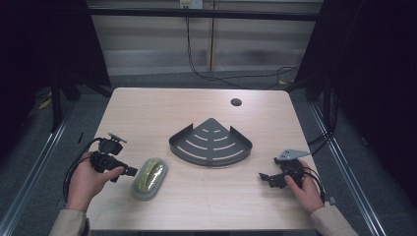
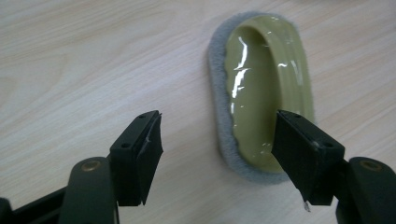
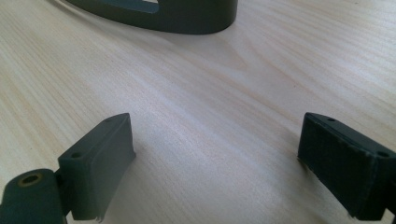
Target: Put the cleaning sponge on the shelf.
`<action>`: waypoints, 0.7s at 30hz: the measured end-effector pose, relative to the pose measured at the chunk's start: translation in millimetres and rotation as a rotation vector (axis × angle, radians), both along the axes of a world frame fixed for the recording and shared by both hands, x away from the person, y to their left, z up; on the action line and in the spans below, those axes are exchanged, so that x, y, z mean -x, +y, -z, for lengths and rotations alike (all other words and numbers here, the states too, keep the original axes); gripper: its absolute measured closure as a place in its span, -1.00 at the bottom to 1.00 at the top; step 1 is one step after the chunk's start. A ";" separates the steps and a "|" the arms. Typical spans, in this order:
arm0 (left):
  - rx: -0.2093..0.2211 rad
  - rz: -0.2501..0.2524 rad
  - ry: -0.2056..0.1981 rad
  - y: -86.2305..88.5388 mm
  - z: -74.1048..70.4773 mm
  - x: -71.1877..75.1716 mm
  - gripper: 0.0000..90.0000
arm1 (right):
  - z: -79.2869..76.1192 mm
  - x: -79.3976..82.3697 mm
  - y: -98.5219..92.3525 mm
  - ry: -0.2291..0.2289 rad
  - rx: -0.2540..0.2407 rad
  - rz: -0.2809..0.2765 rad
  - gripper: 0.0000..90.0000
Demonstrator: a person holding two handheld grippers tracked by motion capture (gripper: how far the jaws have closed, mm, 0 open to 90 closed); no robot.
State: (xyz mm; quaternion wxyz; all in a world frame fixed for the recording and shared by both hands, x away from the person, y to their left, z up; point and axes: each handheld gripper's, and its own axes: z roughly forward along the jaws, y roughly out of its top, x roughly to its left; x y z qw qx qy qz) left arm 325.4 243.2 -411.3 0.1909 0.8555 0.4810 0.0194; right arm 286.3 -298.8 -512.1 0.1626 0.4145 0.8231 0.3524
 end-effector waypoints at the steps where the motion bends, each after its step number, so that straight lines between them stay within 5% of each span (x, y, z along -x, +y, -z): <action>1: -0.004 0.005 0.004 -2.0 -0.6 0.1 -0.26 | 0.0 0.0 0.0 0.000 0.000 0.000 -0.78; 21: -0.040 0.065 0.090 -40.7 -0.9 -8.3 -0.16 | -0.1 0.0 0.0 0.001 0.000 0.000 -0.78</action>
